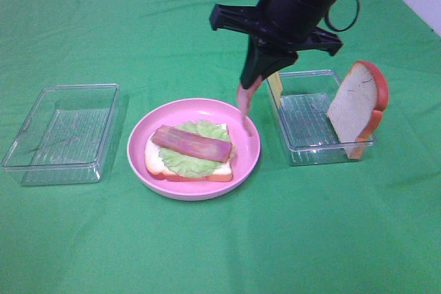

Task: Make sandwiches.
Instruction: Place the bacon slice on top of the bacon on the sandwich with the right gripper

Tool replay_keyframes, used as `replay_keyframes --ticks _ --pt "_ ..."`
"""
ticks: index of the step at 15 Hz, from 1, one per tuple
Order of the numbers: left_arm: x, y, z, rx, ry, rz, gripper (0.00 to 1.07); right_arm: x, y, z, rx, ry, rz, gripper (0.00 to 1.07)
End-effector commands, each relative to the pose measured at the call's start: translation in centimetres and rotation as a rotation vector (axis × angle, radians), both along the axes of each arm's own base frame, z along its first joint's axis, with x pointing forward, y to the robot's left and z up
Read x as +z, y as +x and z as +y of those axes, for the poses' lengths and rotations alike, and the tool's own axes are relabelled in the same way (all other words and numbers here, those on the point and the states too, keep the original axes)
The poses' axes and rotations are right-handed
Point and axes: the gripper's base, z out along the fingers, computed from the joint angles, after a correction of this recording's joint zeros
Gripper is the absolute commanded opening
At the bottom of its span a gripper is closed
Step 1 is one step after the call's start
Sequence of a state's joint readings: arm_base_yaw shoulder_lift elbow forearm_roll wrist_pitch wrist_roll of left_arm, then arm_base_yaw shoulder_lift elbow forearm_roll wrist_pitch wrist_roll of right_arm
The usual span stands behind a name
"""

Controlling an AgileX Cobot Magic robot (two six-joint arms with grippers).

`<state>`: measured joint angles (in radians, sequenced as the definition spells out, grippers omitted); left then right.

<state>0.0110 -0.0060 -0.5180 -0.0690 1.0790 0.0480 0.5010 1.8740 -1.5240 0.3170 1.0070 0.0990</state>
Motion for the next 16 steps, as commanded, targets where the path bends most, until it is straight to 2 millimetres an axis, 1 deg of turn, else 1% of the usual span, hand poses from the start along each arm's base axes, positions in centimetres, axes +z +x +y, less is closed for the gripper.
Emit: replay_keyframes --ticks 1,2,3,5,8,10,12,14,16 --pt "-0.1 -0.2 -0.1 -0.006 -0.012 -0.016 0.98 0.7 -1.5 3.5 0.116 0.144 -0.041 0.00" --pt "-0.1 -0.2 -0.1 -0.006 -0.012 -0.016 0.98 0.7 -2.1 5.1 0.166 0.204 -0.065 0.00" --pt "-0.1 -0.2 -0.1 -0.006 -0.012 -0.016 0.98 0.3 -2.5 6.5 0.205 0.244 -0.073 0.00" --pt "-0.1 -0.2 -0.1 -0.006 -0.012 -0.016 0.98 -0.8 -2.9 8.1 0.253 0.272 -0.076 0.00" --pt "-0.1 -0.2 -0.1 -0.006 -0.012 -0.016 0.98 -2.9 -2.2 8.7 0.236 0.284 -0.063 0.00" --pt "-0.1 -0.2 -0.1 -0.006 -0.012 -0.016 0.98 -4.6 -1.6 9.2 0.229 0.289 -0.063 0.00" --pt "-0.1 -0.2 -0.1 -0.006 -0.012 -0.016 0.98 -6.6 -1.3 9.4 0.242 0.263 -0.028 0.00" --pt "-0.1 -0.2 -0.1 -0.006 -0.012 -0.016 0.98 -7.7 -1.3 9.2 0.272 0.219 -0.015 0.00" --pt "-0.1 -0.2 -0.1 -0.006 -0.012 -0.016 0.98 -7.9 -0.8 8.4 0.302 0.157 -0.044 0.00"
